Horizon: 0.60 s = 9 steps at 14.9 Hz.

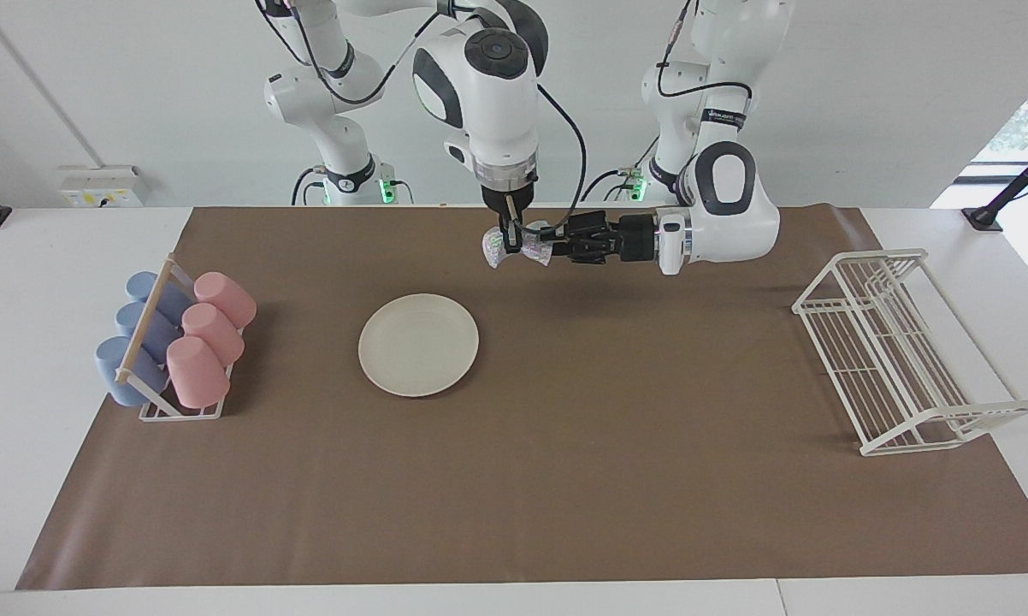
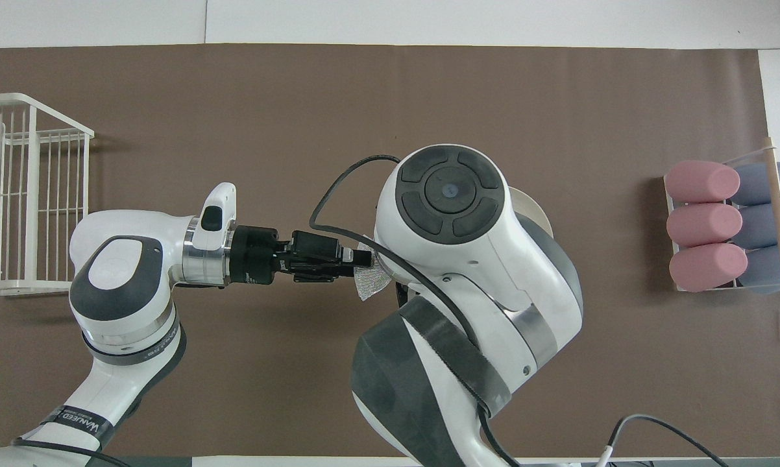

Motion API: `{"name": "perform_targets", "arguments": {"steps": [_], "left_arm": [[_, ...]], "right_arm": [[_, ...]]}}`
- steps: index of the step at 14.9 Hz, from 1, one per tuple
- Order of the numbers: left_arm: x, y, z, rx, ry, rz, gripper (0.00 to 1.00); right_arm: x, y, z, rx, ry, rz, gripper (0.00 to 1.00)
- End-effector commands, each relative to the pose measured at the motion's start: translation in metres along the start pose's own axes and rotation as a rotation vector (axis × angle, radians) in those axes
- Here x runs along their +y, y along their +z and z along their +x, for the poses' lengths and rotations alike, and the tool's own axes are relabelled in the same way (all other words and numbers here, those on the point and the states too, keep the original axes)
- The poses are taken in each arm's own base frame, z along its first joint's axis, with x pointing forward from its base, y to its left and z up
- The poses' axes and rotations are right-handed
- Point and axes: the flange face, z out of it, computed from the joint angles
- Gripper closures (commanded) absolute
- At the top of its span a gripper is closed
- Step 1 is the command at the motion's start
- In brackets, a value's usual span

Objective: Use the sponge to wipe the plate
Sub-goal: 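Grasp the cloth with the left gripper and open the right gripper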

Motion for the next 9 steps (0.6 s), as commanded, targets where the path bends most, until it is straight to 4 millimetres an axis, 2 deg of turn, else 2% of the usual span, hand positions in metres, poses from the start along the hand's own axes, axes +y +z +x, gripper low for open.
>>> {"name": "perform_targets", "arguments": {"steps": [1,2,3,9], "left_arm": [[0.0,0.0044,-0.0022,0.002,-0.012,-0.016,0.83],[0.0002,0.0074,-0.0034,-0.004,-0.017,-0.014,0.98],[0.0002,0.0081,-0.0035,-0.005,-0.023,-0.013,1.0],[0.0019,0.0051,-0.0033,-0.007,-0.03,-0.02,1.0]], "right_arm": [[-0.0047,-0.0006,-0.0053,0.007,0.024,0.017,1.0],[-0.0047,-0.0006,-0.0053,0.007,0.024,0.017,1.0],[-0.0046,-0.0004,-0.0052,0.008,0.024,0.015,1.0],[-0.0051,-0.0005,-0.0044,0.008,0.026,0.015,1.0]]}}
